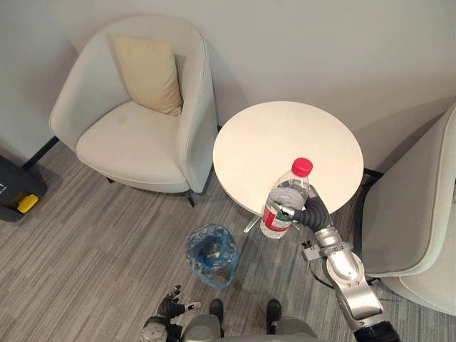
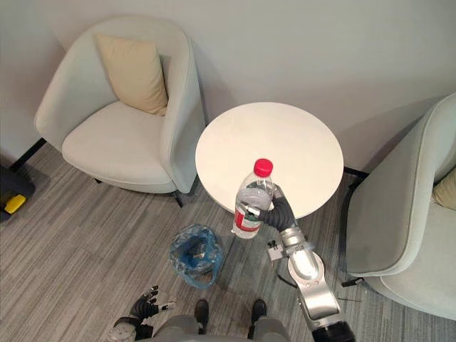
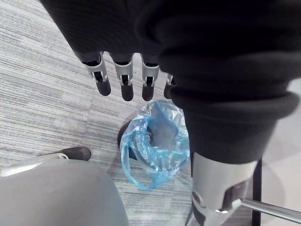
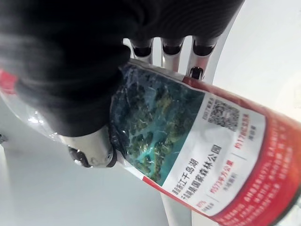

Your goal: Gather rubbish on tea table into small bin, then transfer packed bag to large trash can.

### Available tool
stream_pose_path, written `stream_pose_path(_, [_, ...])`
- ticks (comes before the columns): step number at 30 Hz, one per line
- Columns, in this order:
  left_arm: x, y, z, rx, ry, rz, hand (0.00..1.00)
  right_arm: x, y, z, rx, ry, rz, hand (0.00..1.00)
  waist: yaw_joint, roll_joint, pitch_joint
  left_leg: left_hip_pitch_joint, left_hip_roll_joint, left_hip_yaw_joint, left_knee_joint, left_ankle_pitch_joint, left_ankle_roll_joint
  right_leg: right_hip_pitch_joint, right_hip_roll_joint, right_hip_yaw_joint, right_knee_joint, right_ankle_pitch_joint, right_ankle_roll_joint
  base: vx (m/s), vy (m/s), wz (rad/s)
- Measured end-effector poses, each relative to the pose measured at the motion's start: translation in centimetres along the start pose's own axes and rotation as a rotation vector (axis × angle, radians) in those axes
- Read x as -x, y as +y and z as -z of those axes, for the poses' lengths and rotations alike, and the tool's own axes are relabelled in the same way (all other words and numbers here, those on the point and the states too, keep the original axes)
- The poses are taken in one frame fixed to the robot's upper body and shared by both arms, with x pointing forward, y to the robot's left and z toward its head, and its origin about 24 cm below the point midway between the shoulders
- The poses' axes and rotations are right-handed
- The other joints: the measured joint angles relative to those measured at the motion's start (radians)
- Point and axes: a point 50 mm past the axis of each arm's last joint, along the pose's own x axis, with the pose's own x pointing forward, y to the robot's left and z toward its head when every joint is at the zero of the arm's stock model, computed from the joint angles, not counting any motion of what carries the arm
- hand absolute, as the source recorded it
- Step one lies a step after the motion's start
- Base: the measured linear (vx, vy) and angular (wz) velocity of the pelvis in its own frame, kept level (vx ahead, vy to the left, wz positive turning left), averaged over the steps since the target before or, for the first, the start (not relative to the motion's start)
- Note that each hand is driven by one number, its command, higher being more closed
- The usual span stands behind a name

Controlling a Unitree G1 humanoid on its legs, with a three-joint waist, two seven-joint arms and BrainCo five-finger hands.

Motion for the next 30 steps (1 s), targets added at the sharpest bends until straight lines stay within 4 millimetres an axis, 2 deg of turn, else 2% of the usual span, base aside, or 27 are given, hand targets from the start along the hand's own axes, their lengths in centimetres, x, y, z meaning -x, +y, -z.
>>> stream_pose_path(6, [0.6,-0.6,1.7,0.011,0.057,0.011,0.00,1.7,0.5,0.0,-0.026,0.026,0.010,1.00,-0.007,0.022,-0.035,0.017,0.003,0.005,-0.010,0.001,-0.002,0.021,0.003,0.000,-0.021,0.013,0.004,-0.02,0.002,-0.01])
stream_pose_path(10, [0.8,-0.6,2.3,0.013,0.077,0.013,0.00,2.2,0.7,0.3,-0.038,0.046,0.016,1.00,-0.007,0.024,-0.039,0.032,0.006,-0.010,-0.015,0.004,-0.007,0.048,0.006,-0.010,-0.036,0.014,0.005,-0.01,-0.014,0.07])
stream_pose_path(19, [0.8,-0.8,2.4,-0.005,0.080,0.022,0.00,3.0,0.8,0.8,-0.057,0.082,0.043,1.00,-0.004,0.031,-0.046,-0.003,0.001,-0.105,-0.008,0.022,-0.034,0.064,-0.001,-0.115,-0.030,-0.003,-0.003,0.00,-0.024,0.35])
stream_pose_path(25, [0.9,-0.9,2.6,-0.034,0.088,0.032,0.00,3.0,0.8,1.0,-0.066,0.087,0.069,1.00,-0.002,0.032,-0.046,-0.017,0.007,-0.065,-0.002,0.012,-0.054,0.051,-0.015,-0.149,0.047,-0.064,-0.003,-0.02,-0.018,0.18])
stream_pose_path(28, [0.9,-0.8,2.6,-0.035,0.088,0.028,0.00,2.3,1.6,1.6,-0.080,0.102,0.042,1.00,0.007,0.026,-0.045,-0.017,0.012,0.018,0.031,-0.024,-0.030,0.006,-0.033,-0.114,0.143,-0.123,0.001,0.02,0.007,-0.29])
stream_pose_path(30, [0.8,-0.6,2.5,-0.038,0.085,0.025,0.00,2.1,2.2,2.2,-0.083,0.123,0.014,1.00,0.022,0.006,-0.038,-0.021,0.001,0.060,0.076,-0.056,-0.010,-0.032,-0.060,-0.086,0.234,-0.184,0.006,0.05,0.000,-0.25])
